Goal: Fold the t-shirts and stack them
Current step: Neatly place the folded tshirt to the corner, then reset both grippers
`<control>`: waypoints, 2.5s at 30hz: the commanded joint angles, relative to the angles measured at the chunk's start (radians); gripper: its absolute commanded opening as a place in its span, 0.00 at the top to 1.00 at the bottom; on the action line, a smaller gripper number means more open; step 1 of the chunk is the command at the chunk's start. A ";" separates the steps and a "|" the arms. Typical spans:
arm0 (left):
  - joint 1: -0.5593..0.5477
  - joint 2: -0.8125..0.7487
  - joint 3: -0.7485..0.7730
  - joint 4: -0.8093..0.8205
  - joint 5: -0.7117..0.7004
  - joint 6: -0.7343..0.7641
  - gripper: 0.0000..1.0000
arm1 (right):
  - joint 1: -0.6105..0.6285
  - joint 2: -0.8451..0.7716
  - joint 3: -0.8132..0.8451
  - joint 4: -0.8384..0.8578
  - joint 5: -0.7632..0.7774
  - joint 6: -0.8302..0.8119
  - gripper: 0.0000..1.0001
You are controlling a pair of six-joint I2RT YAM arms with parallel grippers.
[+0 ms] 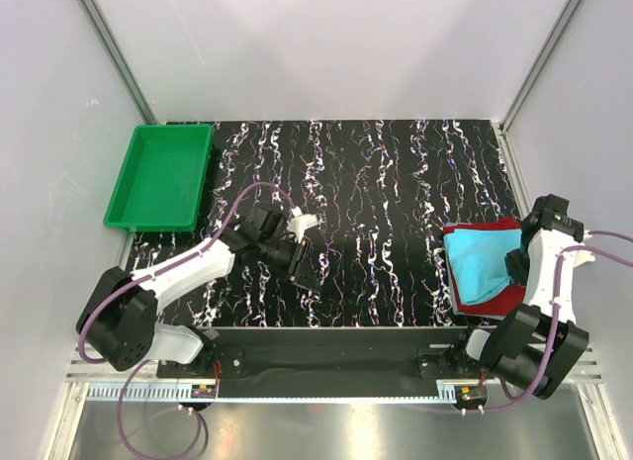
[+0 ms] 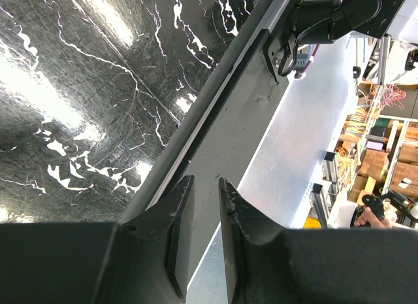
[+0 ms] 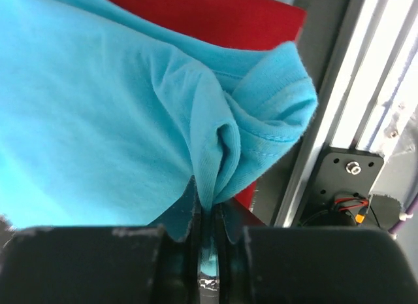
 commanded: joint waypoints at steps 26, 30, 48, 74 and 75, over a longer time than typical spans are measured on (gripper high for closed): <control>0.008 -0.006 -0.050 0.277 0.102 -0.158 0.65 | 0.293 0.051 0.050 0.015 0.010 0.029 0.41; -0.070 0.065 -0.026 0.563 0.065 -0.352 0.48 | 0.255 0.082 0.076 0.015 0.073 0.046 0.53; -0.488 0.782 0.620 0.880 -0.244 -0.643 0.46 | -0.160 0.106 -0.050 0.158 0.045 -0.044 0.72; -0.553 1.070 0.881 0.826 -0.335 -0.792 0.50 | -0.187 0.168 -0.156 0.304 0.071 -0.048 1.00; -0.553 1.070 0.876 0.843 -0.335 -0.793 0.53 | -0.189 0.169 -0.156 0.307 0.070 -0.049 1.00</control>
